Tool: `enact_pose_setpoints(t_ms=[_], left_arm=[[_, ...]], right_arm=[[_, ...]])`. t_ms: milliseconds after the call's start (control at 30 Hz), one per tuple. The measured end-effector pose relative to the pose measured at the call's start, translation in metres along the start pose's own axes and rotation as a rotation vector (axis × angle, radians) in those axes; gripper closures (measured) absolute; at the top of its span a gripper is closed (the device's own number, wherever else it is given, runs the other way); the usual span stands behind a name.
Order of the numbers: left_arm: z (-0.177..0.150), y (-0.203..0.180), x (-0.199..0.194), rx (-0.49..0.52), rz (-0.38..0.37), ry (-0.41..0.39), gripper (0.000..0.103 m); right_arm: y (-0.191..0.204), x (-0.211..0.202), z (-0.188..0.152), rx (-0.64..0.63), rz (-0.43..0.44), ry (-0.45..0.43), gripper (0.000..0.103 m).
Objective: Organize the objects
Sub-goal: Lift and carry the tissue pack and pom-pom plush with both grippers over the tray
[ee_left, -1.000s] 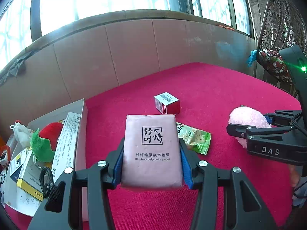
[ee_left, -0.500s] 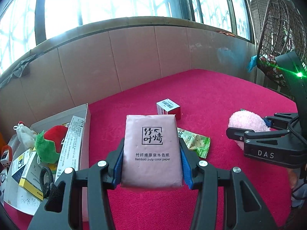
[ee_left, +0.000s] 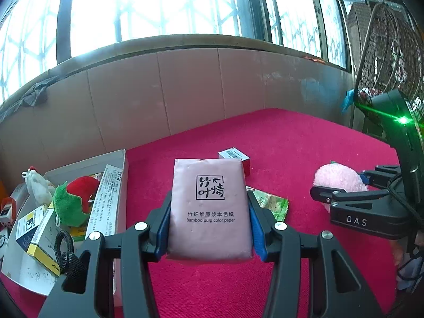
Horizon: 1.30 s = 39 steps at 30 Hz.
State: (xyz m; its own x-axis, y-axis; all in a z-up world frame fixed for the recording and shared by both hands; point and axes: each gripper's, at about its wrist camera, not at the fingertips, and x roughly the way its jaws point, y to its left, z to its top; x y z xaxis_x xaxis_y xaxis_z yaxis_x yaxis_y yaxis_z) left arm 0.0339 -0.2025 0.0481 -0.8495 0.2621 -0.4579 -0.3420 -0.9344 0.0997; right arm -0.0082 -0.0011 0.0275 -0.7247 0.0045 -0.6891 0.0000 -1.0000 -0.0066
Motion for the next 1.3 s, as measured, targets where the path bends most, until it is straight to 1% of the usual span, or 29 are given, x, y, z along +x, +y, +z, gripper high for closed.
enact_pose_setpoints(t_ms=[300, 433, 533, 700, 900, 1133, 1233, 1300], left_arm=[[-0.001, -0.001, -0.010, 0.003, -0.011, -0.052, 0.054], [-0.001, 0.005, -0.014, -0.028, -0.027, -0.073, 0.054], [-0.001, 0.012, -0.016, -0.059, -0.044, -0.088, 0.054], [0.001, 0.021, -0.022, -0.085, -0.032, -0.111, 0.054], [0.010, 0.040, -0.032, -0.123, 0.012, -0.170, 0.054], [0.018, 0.069, -0.046, -0.167, 0.067, -0.244, 0.054], [0.019, 0.082, -0.052, -0.181, 0.101, -0.270, 0.054], [0.019, 0.091, -0.055, -0.196, 0.111, -0.279, 0.054]], right_arm=[[0.004, -0.006, 0.001, -0.015, -0.055, -0.023, 0.048], [0.010, -0.015, 0.007, -0.029, -0.070, -0.045, 0.048], [0.017, -0.022, 0.012, -0.040, -0.062, -0.061, 0.048], [0.030, -0.027, 0.018, -0.042, -0.023, -0.067, 0.048], [0.049, -0.032, 0.023, -0.082, -0.007, -0.081, 0.048], [0.067, -0.039, 0.029, -0.116, -0.008, -0.098, 0.048], [0.075, -0.042, 0.032, -0.133, -0.005, -0.103, 0.048], [0.082, -0.043, 0.036, -0.148, -0.004, -0.109, 0.048]])
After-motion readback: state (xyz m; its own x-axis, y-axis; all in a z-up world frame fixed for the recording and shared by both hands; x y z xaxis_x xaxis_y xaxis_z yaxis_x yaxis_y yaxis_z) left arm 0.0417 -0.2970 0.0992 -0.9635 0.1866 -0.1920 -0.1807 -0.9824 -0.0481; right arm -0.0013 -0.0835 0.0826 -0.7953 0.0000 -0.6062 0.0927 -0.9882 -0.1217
